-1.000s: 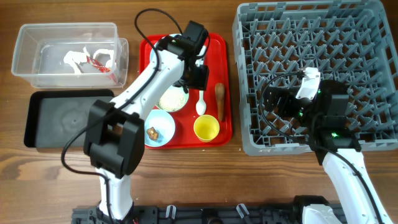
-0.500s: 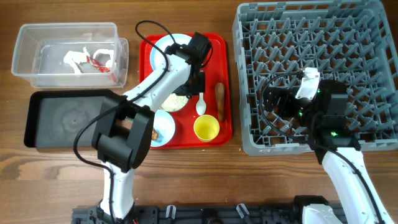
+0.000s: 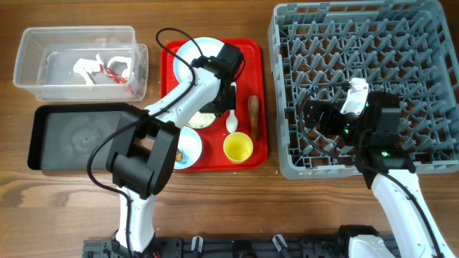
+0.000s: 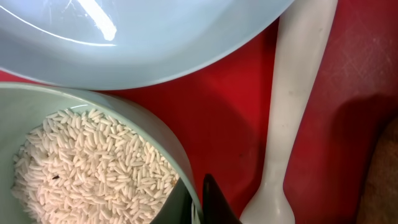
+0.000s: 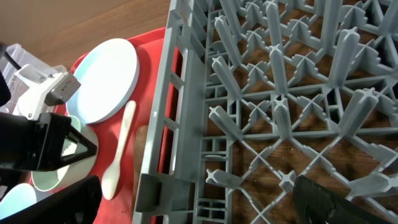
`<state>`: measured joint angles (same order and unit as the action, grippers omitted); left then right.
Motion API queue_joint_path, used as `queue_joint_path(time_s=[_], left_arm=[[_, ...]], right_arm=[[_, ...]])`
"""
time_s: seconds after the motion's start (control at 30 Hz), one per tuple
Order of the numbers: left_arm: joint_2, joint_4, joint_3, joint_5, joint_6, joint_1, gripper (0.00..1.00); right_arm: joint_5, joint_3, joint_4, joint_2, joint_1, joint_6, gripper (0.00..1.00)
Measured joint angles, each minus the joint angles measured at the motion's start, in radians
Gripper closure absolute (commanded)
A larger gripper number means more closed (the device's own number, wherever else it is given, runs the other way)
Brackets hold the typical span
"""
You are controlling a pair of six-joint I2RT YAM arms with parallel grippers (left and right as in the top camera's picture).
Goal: Sort waste into correct bins and load items into the dishwasher rack
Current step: 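Tip the green bowl over the black tray to pour out rice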
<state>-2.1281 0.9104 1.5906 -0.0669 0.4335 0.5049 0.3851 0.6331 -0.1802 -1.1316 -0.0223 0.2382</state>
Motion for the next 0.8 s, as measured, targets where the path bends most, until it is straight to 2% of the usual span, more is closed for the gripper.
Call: queue_joint_path(time_s=[0.2,0.43,0.6,0.7,0.8], left_arm=[[0.015,0.032,0.022,0.013,0.0,0.0,0.96],[0.176,0.089,0.026,0.172,-0.003,-0.032,0.96],[0.34,0.241,0.035,0.206,-0.051,-0.233,0.96],[0.365,0.347,0.039,0.299,-0.166,-0.383,0.96],[0.365,0.375,0.026,0.413,-0.278,-0.559,0.96]], right_arm=[[0.0,0.0,0.0,-0.002,0.0,0.0,0.0],[0.0,0.0,0.0,-0.002,0.0,0.0,0.01],[0.0,0.0,0.0,-0.002,0.0,0.0,0.01],[0.0,0.0,0.0,-0.002,0.0,0.0,0.0],[0.0,0.0,0.0,-0.002,0.0,0.0,0.0]])
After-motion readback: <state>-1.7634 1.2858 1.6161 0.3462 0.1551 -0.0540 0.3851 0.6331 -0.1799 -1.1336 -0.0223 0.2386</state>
